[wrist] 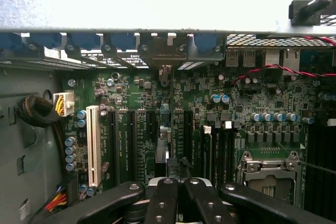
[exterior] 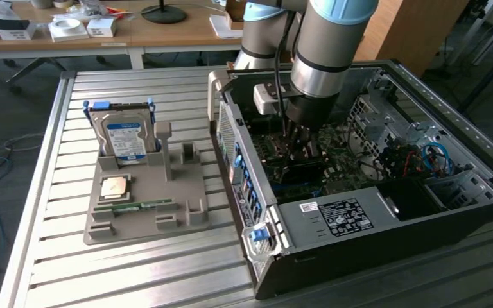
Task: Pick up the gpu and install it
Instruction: 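Press down on the gpu until it lock into place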
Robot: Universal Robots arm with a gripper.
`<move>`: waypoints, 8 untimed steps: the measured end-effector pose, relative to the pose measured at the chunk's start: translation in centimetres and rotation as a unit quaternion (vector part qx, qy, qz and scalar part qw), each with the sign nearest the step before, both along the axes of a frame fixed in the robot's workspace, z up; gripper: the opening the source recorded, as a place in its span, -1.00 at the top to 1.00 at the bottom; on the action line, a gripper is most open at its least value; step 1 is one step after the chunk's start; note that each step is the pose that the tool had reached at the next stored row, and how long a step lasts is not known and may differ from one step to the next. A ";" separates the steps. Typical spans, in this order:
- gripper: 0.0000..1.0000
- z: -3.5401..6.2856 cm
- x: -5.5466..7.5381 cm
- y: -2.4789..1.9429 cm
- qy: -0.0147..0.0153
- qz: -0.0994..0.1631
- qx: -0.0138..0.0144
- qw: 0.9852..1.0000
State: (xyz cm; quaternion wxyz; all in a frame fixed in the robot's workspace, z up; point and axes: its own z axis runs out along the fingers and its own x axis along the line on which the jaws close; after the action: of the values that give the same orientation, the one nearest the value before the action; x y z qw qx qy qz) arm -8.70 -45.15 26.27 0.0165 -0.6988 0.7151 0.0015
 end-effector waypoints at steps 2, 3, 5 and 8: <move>0.79 -0.06 0.0 0.00 0.000 0.000 0.000 1.000; 0.79 -0.06 0.0 0.00 0.000 0.000 0.000 1.000; 0.79 -0.06 0.0 0.00 0.000 0.000 0.000 1.000; 0.79 -0.10 0.0 0.00 0.000 0.000 0.000 1.000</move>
State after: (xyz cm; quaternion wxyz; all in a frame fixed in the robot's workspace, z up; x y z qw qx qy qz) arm -8.70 -45.15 26.16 0.0164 -0.6988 0.7151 0.0013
